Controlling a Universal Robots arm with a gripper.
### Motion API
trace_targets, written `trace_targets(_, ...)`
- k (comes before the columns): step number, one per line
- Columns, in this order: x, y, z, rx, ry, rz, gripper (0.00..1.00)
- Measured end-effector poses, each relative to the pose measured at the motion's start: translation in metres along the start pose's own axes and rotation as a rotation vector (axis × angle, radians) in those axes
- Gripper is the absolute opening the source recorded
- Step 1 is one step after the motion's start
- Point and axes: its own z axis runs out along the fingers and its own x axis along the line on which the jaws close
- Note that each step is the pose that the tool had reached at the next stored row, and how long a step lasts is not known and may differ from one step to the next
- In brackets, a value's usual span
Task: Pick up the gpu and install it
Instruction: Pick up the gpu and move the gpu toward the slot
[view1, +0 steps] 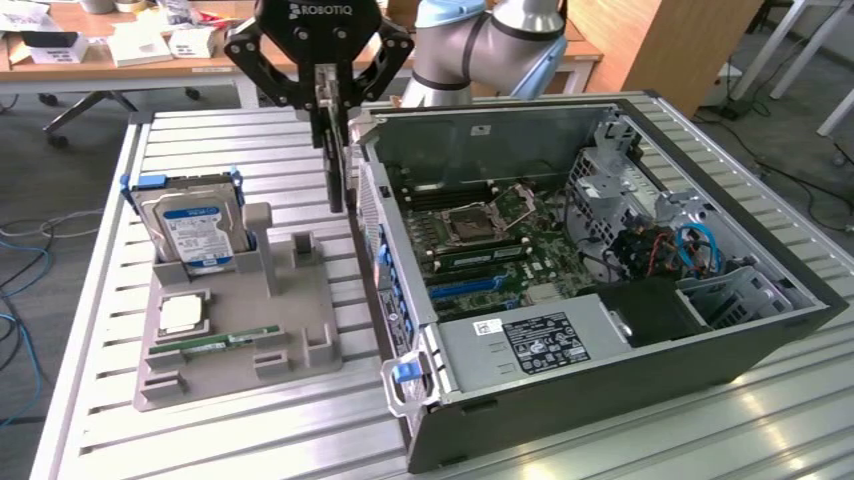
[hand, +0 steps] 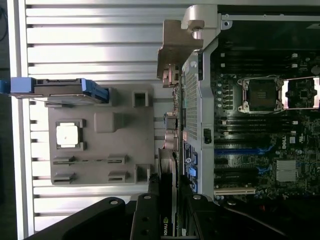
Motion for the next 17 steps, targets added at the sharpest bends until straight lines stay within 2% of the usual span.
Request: trace_targets(17,-0.04,0.0017,0.001,-0.0038,0.0001,0.0,0.26)
